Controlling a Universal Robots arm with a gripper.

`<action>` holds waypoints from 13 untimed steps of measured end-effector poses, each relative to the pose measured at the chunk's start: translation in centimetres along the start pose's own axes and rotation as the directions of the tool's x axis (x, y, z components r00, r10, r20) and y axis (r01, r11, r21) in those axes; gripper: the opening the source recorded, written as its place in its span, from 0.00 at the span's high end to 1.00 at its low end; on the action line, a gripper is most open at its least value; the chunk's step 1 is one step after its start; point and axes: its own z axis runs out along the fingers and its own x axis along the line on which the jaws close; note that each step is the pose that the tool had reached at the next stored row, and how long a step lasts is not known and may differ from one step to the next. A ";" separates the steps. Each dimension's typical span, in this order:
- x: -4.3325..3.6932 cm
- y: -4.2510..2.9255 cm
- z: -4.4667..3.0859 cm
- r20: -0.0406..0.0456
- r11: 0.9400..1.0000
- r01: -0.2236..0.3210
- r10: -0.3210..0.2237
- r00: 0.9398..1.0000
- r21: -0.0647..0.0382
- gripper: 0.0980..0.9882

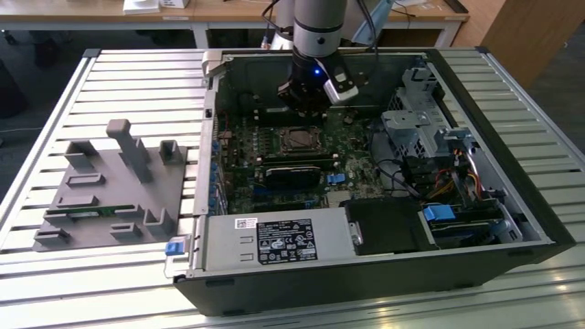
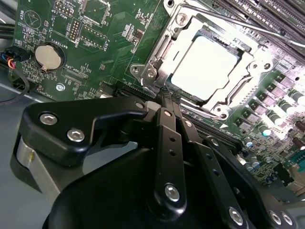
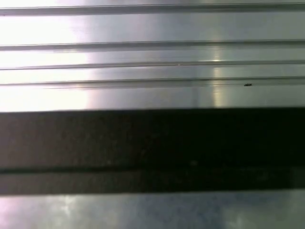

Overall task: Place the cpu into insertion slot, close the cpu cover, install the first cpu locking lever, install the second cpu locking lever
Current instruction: 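Install the second cpu locking lever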

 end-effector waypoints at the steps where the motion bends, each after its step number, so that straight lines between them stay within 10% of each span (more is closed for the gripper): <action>1: 0.00 -0.03 0.00 0.000 1.000 0.000 0.000 1.000 0.000 0.99; 13: -0.02 -0.39 -0.23 0.000 1.000 0.000 0.000 1.000 0.000 0.99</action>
